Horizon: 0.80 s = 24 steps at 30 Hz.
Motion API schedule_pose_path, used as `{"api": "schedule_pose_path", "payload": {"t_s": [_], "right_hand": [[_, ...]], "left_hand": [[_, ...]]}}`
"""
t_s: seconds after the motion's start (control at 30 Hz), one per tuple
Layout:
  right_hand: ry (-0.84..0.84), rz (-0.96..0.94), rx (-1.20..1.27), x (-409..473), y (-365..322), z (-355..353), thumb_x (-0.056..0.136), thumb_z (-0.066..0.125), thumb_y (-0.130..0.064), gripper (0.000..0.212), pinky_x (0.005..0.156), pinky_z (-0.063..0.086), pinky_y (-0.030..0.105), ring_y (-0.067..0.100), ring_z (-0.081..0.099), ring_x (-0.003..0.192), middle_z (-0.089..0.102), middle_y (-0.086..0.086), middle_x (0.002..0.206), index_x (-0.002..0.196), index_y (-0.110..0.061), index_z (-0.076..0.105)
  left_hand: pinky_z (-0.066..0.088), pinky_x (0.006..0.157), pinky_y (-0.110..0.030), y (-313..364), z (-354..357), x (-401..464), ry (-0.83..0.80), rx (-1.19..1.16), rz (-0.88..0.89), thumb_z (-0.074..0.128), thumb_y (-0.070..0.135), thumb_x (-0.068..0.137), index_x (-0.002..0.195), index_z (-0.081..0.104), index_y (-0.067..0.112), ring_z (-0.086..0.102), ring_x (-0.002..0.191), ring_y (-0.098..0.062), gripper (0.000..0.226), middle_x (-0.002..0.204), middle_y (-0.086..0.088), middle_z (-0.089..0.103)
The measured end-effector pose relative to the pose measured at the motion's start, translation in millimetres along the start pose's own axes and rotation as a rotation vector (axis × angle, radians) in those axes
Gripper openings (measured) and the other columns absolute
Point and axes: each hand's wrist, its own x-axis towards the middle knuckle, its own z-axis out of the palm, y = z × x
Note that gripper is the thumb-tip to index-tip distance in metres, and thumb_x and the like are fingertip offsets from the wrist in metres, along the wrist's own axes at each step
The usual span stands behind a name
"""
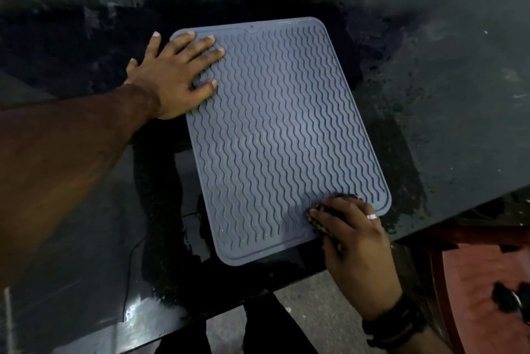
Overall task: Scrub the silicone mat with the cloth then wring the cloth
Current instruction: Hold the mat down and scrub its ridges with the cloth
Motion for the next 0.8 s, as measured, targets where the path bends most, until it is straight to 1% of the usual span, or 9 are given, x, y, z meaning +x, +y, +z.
{"api": "schedule_pose_path", "payload": {"t_s": [0.1, 0.23, 0.33, 0.4, 0.47, 0.57, 0.63, 0.73, 0.8], "right_hand": [[-0.014, 0.008, 0.005, -22, 6, -2, 0.068, 0.073, 0.002, 0.038, 0.095, 0.046, 0.033, 0.024, 0.054, 0.109, 0.066, 0.000, 0.112, 0.100, -0.018, 0.076], [0.001, -0.015, 0.023, -34, 8, -9, 0.067, 0.069, 0.000, 0.035, 0.088, 0.051, 0.036, 0.025, 0.058, 0.103, 0.068, 0.000, 0.107, 0.095, -0.019, 0.077], [0.011, -0.006, 0.067, -26, 8, -17, 0.064, 0.079, 0.007, 0.043, 0.088, 0.051, 0.031, 0.024, 0.061, 0.101, 0.069, -0.002, 0.106, 0.097, -0.020, 0.078], [0.052, -0.019, 0.115, -14, 8, -26, 0.060, 0.082, 0.009, 0.049, 0.089, 0.050, 0.031, 0.023, 0.061, 0.103, 0.069, -0.003, 0.109, 0.099, -0.020, 0.078], [0.113, -0.071, 0.157, 5, 6, -36, 0.066, 0.078, 0.006, 0.044, 0.091, 0.048, 0.030, 0.022, 0.061, 0.105, 0.068, -0.004, 0.111, 0.101, -0.020, 0.077], [0.163, -0.135, 0.195, 45, 0, -48, 0.074, 0.069, -0.002, 0.036, 0.092, 0.048, 0.030, 0.017, 0.059, 0.107, 0.066, -0.005, 0.113, 0.104, -0.021, 0.076], [0.167, -0.145, 0.190, 75, -2, -50, 0.075, 0.071, 0.002, 0.040, 0.092, 0.050, 0.032, 0.018, 0.058, 0.107, 0.066, -0.005, 0.114, 0.107, -0.021, 0.075], [0.206, -0.192, 0.139, 127, 1, -42, 0.074, 0.071, 0.004, 0.040, 0.091, 0.049, 0.032, 0.021, 0.059, 0.104, 0.067, 0.000, 0.112, 0.107, -0.018, 0.075], [0.218, -0.195, 0.112, 163, 3, -32, 0.076, 0.069, 0.003, 0.036, 0.090, 0.050, 0.032, 0.023, 0.058, 0.102, 0.068, 0.002, 0.111, 0.106, -0.016, 0.075]], "left_hand": [[0.008, 0.120, -0.086, -1, -1, 0, 0.023, 0.003, 0.002, -0.006, 0.101, 0.079, 0.161, -0.009, 0.069, -0.006, 0.166, -0.006, 0.088, 0.178, 0.029, -0.006], [0.008, 0.120, -0.086, 0, -2, 2, -0.001, 0.012, -0.004, 0.000, 0.100, 0.083, 0.160, -0.007, 0.070, -0.006, 0.166, -0.007, 0.083, 0.179, 0.028, -0.004], [0.009, 0.117, -0.089, 6, -10, 7, -0.015, -0.002, -0.032, 0.017, 0.090, 0.085, 0.164, 0.018, 0.057, -0.002, 0.166, -0.010, 0.085, 0.178, 0.023, 0.007], [0.012, 0.117, -0.089, 19, -19, 16, -0.015, 0.042, -0.053, 0.022, 0.087, 0.084, 0.159, 0.032, 0.044, 0.003, 0.167, -0.020, 0.088, 0.176, 0.011, 0.017], [0.016, 0.117, -0.088, 35, -27, 27, -0.018, 0.080, -0.085, 0.025, 0.085, 0.084, 0.154, 0.038, 0.032, 0.006, 0.166, -0.029, 0.089, 0.174, 0.000, 0.021], [0.020, 0.119, -0.084, 50, -26, 40, 0.019, 0.045, -0.103, 0.041, 0.077, 0.096, 0.160, 0.034, 0.022, 0.005, 0.166, -0.028, 0.085, 0.175, -0.001, 0.018], [0.011, 0.127, -0.075, 51, -19, 45, 0.063, 0.032, -0.052, 0.044, 0.071, 0.101, 0.167, 0.028, 0.017, 0.004, 0.167, -0.021, 0.087, 0.178, 0.001, 0.015], [-0.007, 0.132, -0.060, 50, -11, 52, 0.076, 0.053, 0.047, 0.032, 0.069, 0.099, 0.172, 0.023, 0.020, 0.001, 0.168, -0.019, 0.088, 0.183, 0.004, 0.006], [-0.008, 0.133, -0.061, 50, -10, 56, 0.039, 0.037, 0.066, 0.023, 0.070, 0.094, 0.173, 0.019, 0.028, -0.003, 0.168, -0.015, 0.090, 0.183, 0.011, -0.002]]}}
